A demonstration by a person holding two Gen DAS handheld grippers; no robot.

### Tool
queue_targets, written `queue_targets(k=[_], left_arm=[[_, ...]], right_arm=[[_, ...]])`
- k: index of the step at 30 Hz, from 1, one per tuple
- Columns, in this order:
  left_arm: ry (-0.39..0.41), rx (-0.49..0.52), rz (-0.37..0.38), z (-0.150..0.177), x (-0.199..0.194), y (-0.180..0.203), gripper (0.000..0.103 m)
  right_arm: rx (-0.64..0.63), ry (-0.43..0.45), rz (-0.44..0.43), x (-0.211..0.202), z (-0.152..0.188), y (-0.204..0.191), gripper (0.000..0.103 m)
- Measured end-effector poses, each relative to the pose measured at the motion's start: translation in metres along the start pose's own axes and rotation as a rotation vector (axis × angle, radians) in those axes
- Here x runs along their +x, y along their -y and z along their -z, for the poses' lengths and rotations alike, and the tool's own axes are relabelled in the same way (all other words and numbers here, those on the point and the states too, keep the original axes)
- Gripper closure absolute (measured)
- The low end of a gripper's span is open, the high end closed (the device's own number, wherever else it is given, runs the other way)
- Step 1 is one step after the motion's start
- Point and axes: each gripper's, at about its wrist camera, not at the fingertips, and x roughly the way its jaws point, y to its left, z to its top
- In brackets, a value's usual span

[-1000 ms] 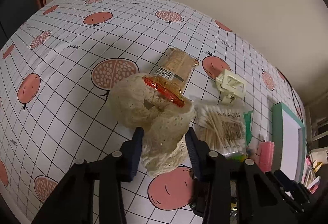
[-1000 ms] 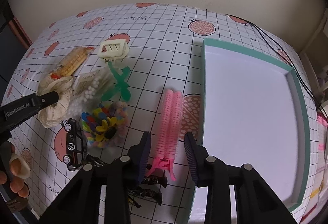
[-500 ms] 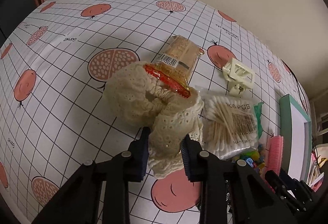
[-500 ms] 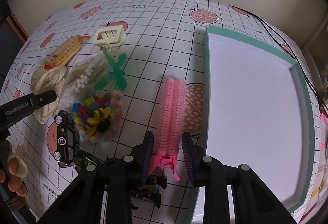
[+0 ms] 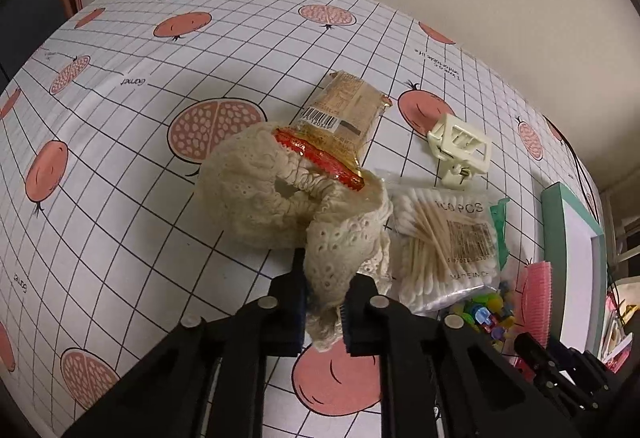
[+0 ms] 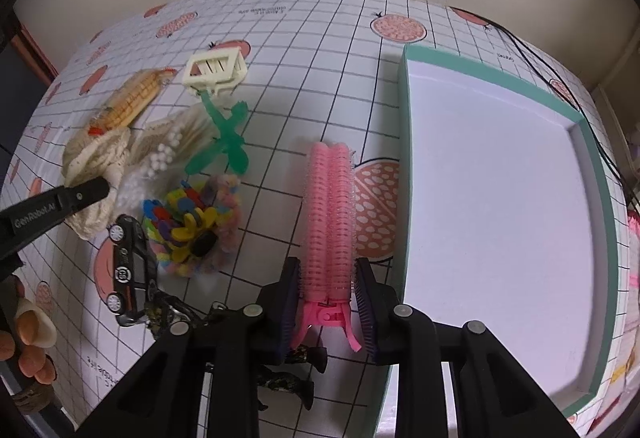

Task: Organize objects
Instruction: 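Grasp the pink hair roller with the right tool while the left tool reaches for the cream lace cloth, then grasp the cream lace cloth with the left tool while the right tool holds the roller, then carry the roller and lace cloth over the teal-rimmed white tray with both tools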

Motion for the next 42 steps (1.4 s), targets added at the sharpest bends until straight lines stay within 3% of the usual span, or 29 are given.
queue_targets(k=[17, 23, 38, 42], left_arm=[[0.19, -0.015, 0.022, -0.008, -0.06, 0.0, 0.093], [0.243, 0.013, 0.072, -0.006, -0.077, 0.02, 0.093], [0.256, 0.117, 0.206, 0.012, -0.085, 0.093, 0.093], [0.274, 0.102, 0.256, 0.012, -0.093, 0.099, 0.093]], right_arm=[[0.047, 0.116, -0.051, -0.042, -0.003, 0.016, 0.074], [0.079, 0.14, -0.047, -0.051, -0.001, 0.033, 0.074], [0.241, 0.138, 0.007, -0.052, 0.012, 0.115, 0.074], [0.286, 0.133, 0.008, -0.051, 0.017, 0.132, 0.074]])
